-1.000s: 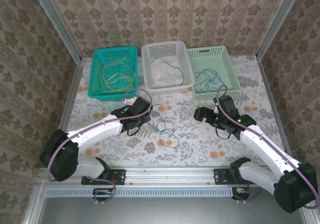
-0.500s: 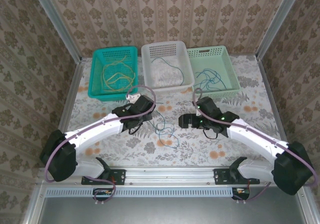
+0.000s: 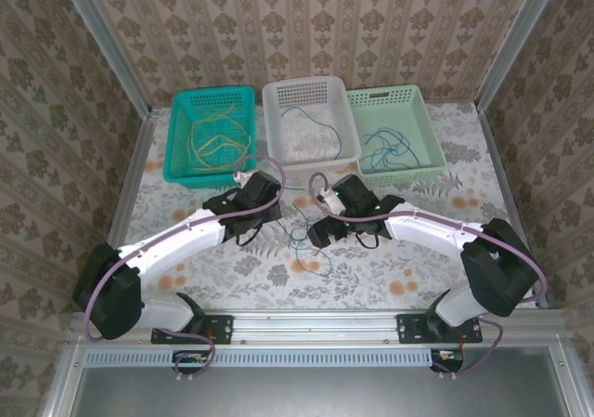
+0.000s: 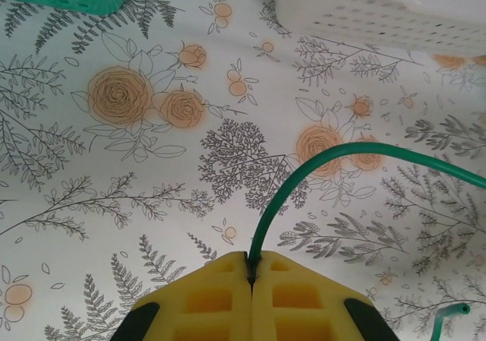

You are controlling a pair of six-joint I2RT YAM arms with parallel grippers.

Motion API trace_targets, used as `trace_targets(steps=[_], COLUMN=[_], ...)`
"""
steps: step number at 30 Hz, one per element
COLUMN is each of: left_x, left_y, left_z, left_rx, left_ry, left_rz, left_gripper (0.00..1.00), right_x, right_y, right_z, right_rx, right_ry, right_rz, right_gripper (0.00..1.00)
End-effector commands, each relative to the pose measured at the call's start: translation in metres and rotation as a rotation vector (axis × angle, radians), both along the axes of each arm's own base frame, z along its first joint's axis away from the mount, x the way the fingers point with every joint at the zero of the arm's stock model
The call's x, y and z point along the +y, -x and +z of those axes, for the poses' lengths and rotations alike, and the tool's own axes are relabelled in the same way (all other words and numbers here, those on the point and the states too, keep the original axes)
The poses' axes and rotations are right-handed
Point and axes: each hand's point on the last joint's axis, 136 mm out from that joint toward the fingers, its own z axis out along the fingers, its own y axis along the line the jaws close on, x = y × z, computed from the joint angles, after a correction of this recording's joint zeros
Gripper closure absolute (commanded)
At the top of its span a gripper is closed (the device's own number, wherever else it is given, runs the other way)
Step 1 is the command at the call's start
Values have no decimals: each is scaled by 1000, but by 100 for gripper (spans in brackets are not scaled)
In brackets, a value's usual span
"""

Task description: Untangle the cables

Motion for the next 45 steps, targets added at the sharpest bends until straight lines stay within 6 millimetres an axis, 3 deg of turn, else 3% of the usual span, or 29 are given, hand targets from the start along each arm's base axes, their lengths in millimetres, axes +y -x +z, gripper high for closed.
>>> trace_targets(steps=[1, 6, 10, 17, 24, 30, 32, 35, 38, 42, 45], left_x=[-2, 0, 4, 11, 8, 11, 13, 17, 22, 29, 34], left_y=[1, 3, 6, 8, 6, 7, 8, 8, 8, 9, 10], left_z=[8, 9, 4, -3, 0, -1, -1, -1, -2, -5, -7], left_rx=[-9, -10, 0, 18, 13, 15, 14, 13, 17, 33, 40], left_ry=[37, 44, 47, 50, 65, 75, 82, 84, 78, 66, 65], left_rz=[-47, -64, -58, -46, -52, -37, -32, -21, -11, -2, 5], left_gripper=[100, 100, 100, 100, 100, 100, 100, 100, 100, 100, 100], right_x=[16, 30, 33, 26, 35, 35, 35, 33, 29, 18, -4], right_y=[-4, -8, -9, 4, 12, 9, 11, 11, 10, 6, -4], right_z=[-3, -10, -6, -4, -11, -14, -15, -13, 1, 35, 71], right_rx=[-16, 16, 13, 26, 79, 76, 82, 75, 40, -27, -92], right_ry=[-14, -45, -63, -57, -83, -51, -48, -48, -57, -82, -131], right_rz=[82, 100, 106, 128, 185, 218, 223, 215, 202, 148, 57], right_gripper=[0, 4, 15, 21, 27, 42, 49, 86, 99, 100, 100])
